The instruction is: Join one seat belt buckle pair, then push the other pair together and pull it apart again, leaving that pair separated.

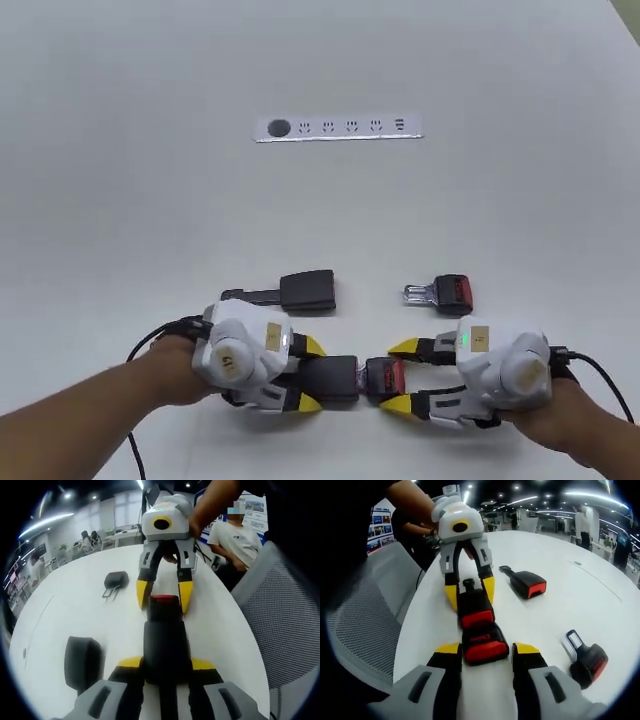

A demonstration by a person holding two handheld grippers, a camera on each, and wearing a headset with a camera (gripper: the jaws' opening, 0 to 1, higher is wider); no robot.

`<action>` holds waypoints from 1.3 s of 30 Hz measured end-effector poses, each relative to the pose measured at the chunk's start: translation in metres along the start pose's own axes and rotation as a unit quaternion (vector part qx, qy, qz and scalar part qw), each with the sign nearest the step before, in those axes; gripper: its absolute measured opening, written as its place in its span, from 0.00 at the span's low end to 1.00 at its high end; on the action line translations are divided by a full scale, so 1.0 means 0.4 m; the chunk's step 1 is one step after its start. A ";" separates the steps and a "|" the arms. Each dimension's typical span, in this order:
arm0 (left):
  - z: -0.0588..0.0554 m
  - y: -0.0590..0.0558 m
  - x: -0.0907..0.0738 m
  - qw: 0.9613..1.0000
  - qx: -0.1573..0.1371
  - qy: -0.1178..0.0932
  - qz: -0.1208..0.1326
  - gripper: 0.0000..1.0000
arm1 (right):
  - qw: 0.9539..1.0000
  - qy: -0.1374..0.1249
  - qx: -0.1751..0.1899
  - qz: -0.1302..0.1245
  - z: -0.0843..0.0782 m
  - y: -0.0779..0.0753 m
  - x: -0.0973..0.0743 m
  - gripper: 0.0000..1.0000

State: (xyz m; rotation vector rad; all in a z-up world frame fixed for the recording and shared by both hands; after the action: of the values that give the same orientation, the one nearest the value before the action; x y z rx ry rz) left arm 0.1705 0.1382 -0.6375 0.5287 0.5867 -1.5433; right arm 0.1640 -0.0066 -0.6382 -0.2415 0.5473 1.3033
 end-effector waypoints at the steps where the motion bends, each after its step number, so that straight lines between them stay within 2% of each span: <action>1: -0.001 0.001 -0.001 1.000 -0.011 0.003 0.004 0.35 | 1.000 -0.005 0.003 0.000 0.005 -0.001 -0.001 0.47; 3: 0.000 -0.001 -0.011 1.000 -0.014 0.003 0.005 0.38 | 1.000 -0.011 0.015 -0.019 0.014 -0.011 -0.006 0.60; 6: 0.012 0.006 -0.032 1.000 -0.021 -0.015 0.018 0.54 | 0.999 -0.026 0.018 -0.034 0.030 -0.025 -0.019 0.68; 8: 0.021 0.012 -0.044 0.999 -0.034 -0.024 0.028 0.61 | 0.999 -0.028 0.015 -0.042 0.034 -0.031 -0.025 0.75; 9: 0.028 0.020 -0.057 0.998 -0.037 -0.030 0.045 0.62 | 0.998 -0.029 0.019 -0.047 0.035 -0.035 -0.029 0.77; 13: 0.028 0.032 -0.086 0.997 -0.033 -0.026 0.059 0.67 | 0.997 -0.033 0.032 -0.058 0.045 -0.051 -0.052 0.72; 14: 0.027 0.039 -0.098 0.997 -0.032 -0.025 0.067 0.68 | 0.997 -0.038 0.043 -0.059 0.049 -0.054 -0.056 0.75; 16: 0.029 0.051 -0.116 0.996 -0.040 -0.030 0.074 0.69 | 0.996 -0.042 0.033 -0.072 0.052 -0.072 -0.069 0.80; 18: 0.031 0.064 -0.128 0.995 -0.044 -0.033 0.086 0.69 | 0.996 -0.040 0.029 -0.074 0.050 -0.085 -0.080 0.79; 21: 0.032 0.096 -0.154 0.992 -0.043 -0.036 0.108 0.73 | 0.996 -0.041 0.024 -0.082 0.055 -0.113 -0.103 0.80; 23: 0.032 0.113 -0.166 0.992 -0.047 -0.039 0.114 0.75 | 0.995 -0.042 0.025 -0.084 0.055 -0.135 -0.118 0.80; 27: 0.024 0.151 -0.181 0.990 -0.052 -0.039 0.127 0.75 | 0.996 -0.027 0.016 -0.087 0.050 -0.178 -0.144 0.78; 34: 0.014 0.206 -0.180 0.988 -0.065 -0.042 0.135 0.75 | 0.996 -0.018 0.007 -0.089 0.049 -0.235 -0.169 0.78; 39: 0.004 0.229 -0.160 0.989 -0.069 -0.037 0.124 0.75 | 0.997 -0.005 0.002 -0.080 0.041 -0.268 -0.176 0.77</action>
State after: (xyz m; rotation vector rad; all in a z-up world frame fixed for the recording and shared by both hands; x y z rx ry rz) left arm 0.2654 0.1832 -0.5994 0.4199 0.5438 -1.2724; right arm 0.2592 -0.0866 -0.6024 -0.2695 0.5126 1.1477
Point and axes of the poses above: the centre of the closed fingertips' face, and the gripper's own axes: x roughly forward along the fingers, y roughly to its left, z roughly out of its top, the point moved 6 cm from there along -x, roughly backward along the fingers, and after that the axes turned 7 degrees about -y, right-handed, at the moved point
